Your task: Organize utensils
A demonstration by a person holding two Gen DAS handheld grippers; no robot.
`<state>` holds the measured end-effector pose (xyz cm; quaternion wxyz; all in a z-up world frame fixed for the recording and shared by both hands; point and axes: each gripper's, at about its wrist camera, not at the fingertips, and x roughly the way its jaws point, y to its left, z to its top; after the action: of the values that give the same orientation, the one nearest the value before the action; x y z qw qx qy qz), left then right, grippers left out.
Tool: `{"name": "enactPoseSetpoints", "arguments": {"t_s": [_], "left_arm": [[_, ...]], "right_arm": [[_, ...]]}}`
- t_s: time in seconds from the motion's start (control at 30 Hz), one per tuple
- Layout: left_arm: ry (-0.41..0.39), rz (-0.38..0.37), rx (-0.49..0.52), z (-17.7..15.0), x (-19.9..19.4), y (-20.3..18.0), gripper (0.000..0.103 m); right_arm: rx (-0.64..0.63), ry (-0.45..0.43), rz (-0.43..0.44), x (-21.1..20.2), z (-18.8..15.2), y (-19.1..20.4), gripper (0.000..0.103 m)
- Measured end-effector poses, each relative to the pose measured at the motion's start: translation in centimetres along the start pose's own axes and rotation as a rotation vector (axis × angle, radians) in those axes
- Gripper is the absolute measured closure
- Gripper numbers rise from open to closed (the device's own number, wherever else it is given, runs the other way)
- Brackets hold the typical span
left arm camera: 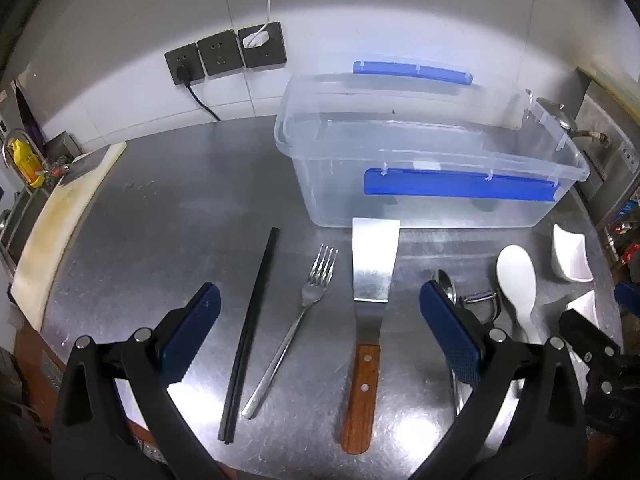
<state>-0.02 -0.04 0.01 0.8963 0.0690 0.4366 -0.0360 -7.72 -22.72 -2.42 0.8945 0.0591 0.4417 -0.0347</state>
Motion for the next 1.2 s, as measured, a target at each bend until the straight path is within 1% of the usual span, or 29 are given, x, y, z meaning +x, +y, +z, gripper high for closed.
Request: {"name": "enactPoseSetpoints", "arguments": {"t_s": [0.13, 0.17, 0.2, 0.23, 0.27, 0.33, 0.37, 0.57, 0.7, 1.2], "left_arm": [[0.007, -0.016, 0.006, -0.2, -0.1, -0.3, 0.007], [0.034, -0.025, 0.0, -0.1, 0.2, -0.2, 0.007], [0.044, -0.035, 0.0, -0.2, 0.4, -0.3, 0.007], [0.069, -0.03, 0.005, 0.5, 0.4, -0.7, 0.007], [0.068, -0.032, 0.006, 0.6, 0.5, -0.9, 0.007], [0.074, -0.061, 0.001, 0.7, 0.6, -0.8, 0.007], [0.057, -0.062, -0.002, 0.2, 0.4, -0.6, 0.007], [0.041, 0.0, 0.026, 0.1, 0.3, -0.8, 0.007], [0.045, 0.013, 0.02, 0.0, 0.3, -0.4, 0.007], [0.079, 0.005, 0.037, -0.2, 1.3, -0.6, 0.007]], "right_arm": [[-0.01, 0.015, -0.047, 0.2, 0.1, 0.1, 0.004], [-0.01, 0.019, -0.045, 0.3, 0.1, 0.1, 0.004], [-0.009, 0.025, -0.043, 0.8, 0.2, -0.4, 0.004], [-0.008, 0.028, -0.042, 0.9, 0.2, -0.5, 0.004], [-0.009, 0.024, -0.042, 0.7, 0.0, -0.6, 0.004], [-0.015, 0.031, -0.046, 0.7, 0.1, -0.6, 0.004], [-0.018, 0.035, -0.045, 0.7, 0.1, -0.6, 0.004], [-0.049, 0.063, -0.049, 1.5, 0.2, 0.1, 0.004], [-0.063, 0.082, -0.051, 2.0, 0.2, 0.4, 0.004], [-0.08, 0.114, -0.064, 2.8, 0.1, 1.1, 0.004]]}}
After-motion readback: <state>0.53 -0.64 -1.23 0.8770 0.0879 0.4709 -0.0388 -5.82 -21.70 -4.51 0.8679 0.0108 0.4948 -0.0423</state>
